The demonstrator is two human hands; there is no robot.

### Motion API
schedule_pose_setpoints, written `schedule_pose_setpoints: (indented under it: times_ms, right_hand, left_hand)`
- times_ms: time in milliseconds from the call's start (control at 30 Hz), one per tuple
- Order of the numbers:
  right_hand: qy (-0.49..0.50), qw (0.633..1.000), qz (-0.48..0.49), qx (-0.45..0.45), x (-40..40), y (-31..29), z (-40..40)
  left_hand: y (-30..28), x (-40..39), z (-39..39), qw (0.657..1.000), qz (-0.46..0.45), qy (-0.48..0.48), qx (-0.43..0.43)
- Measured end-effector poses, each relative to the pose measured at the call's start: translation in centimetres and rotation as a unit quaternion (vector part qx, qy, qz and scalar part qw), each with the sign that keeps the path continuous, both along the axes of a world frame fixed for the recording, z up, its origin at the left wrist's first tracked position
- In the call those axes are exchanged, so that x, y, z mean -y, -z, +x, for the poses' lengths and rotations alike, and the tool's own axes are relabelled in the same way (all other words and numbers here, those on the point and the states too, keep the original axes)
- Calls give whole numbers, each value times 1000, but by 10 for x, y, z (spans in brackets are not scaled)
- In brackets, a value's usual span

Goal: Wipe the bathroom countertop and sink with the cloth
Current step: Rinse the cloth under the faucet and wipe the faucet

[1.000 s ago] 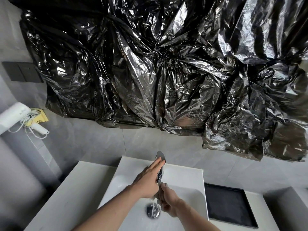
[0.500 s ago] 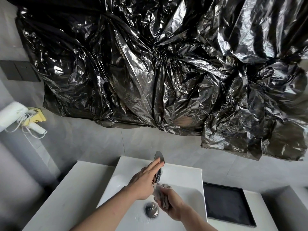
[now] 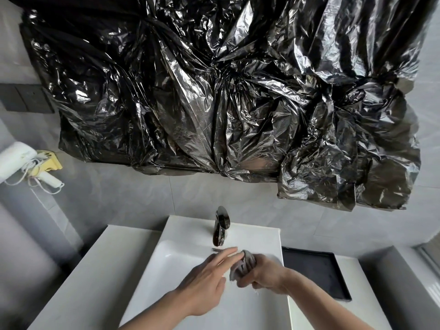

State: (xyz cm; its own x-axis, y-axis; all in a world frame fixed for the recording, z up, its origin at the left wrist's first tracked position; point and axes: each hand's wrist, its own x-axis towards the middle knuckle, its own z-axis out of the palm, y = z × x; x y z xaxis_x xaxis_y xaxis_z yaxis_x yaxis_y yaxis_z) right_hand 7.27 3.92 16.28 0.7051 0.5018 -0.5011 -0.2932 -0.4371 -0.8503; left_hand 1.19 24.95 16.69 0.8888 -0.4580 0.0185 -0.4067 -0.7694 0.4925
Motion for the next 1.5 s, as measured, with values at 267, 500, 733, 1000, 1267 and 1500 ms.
schedule_pose_setpoints:
  times_ms: [267, 500, 733, 1000, 1267, 1500]
  right_hand:
    - [-34, 999, -15, -1, -5, -31, -4]
    - [-63, 993, 19, 94, -20, -51, -16]
    - [-14, 1000, 16, 17, -30, -62, -8]
    - [-125, 986, 15, -110, -61, -81, -4]
    - [-148, 912, -292, 246, -91, -83, -7]
    - [-128, 814, -407, 393, -89, -57, -7]
  left_hand:
    - [-28, -3, 12, 994, -58, -57, 77]
    - [-53, -2, 7, 977, -175, -119, 10]
    - [-55, -33, -3, 980, 102, 60, 158]
    - [-46, -34, 25, 948, 195, 48, 245]
    - [-79, -15, 42, 936, 333, -38, 102]
    - [-73, -3, 45, 951, 243, -133, -137]
